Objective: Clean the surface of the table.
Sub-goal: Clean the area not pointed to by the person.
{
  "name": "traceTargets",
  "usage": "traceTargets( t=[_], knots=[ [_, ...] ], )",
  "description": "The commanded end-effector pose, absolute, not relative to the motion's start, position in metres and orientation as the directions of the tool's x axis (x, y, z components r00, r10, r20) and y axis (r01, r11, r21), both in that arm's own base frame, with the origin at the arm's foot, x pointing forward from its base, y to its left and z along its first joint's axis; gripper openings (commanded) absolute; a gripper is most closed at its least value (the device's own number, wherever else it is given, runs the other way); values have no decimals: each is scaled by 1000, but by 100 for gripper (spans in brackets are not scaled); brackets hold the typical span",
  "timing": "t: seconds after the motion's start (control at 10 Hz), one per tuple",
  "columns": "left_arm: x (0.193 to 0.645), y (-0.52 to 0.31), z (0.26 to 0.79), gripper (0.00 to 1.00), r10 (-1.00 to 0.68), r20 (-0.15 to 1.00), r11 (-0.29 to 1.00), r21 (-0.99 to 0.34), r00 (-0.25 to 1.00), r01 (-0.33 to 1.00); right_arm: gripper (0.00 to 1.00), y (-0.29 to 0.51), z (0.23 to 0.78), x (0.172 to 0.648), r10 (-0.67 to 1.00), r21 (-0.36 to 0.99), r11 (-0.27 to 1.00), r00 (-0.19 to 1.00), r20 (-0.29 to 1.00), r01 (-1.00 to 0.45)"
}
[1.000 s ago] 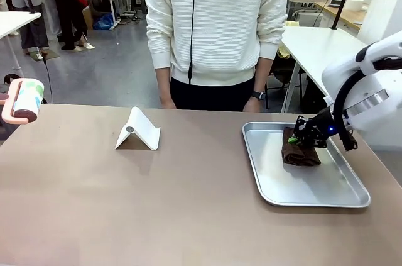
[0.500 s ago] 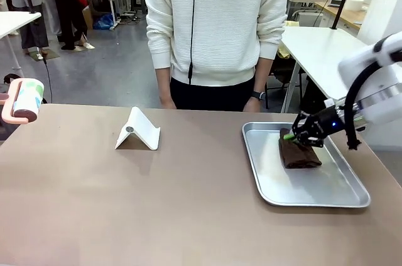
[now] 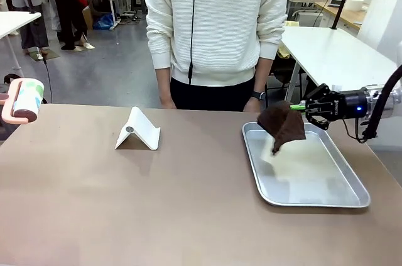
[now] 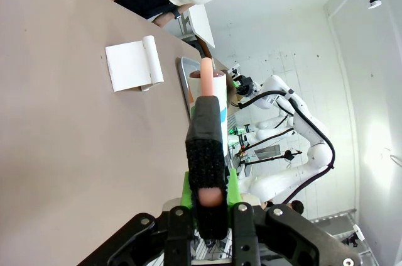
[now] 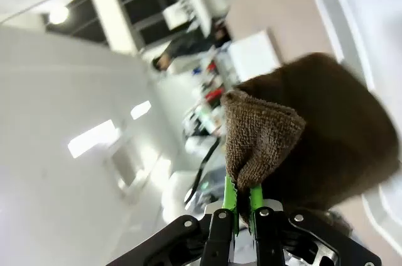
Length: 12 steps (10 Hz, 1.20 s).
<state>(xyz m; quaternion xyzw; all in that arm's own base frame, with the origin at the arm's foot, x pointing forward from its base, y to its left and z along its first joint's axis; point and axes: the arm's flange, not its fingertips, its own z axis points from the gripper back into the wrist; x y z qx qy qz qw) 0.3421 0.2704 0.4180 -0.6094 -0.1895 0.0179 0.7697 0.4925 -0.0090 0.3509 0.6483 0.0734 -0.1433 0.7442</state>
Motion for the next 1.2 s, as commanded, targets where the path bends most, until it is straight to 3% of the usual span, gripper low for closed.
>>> traceTargets(
  t=[0.0, 0.1, 0.3, 0.6, 0.8, 1.1],
  knots=[
    [343, 269, 423, 22, 274, 274, 249, -946, 922, 208, 9, -20, 358, 493, 84, 937, -78, 939, -334, 341],
    [343, 269, 423, 22, 274, 274, 249, -946, 922, 208, 9, -29, 372, 485, 157, 916, -123, 919, -362, 382],
    [343, 269, 423, 22, 274, 274, 249, -946, 922, 208, 9, -50, 402, 459, 75, 919, -47, 919, -387, 391],
    [343, 269, 423, 22, 274, 274, 249, -946, 922, 208, 9, -93, 441, 408, -89, 969, -26, 965, -246, 244],
    [343, 269, 423, 22, 274, 274, 249, -946, 922, 208, 9, -129, 439, 398, -213, 976, -32, 953, -217, 215],
    [343, 269, 423, 22, 274, 274, 249, -946, 922, 208, 9, -154, 415, 401, -244, 976, -49, 945, -220, 214]
  ],
)
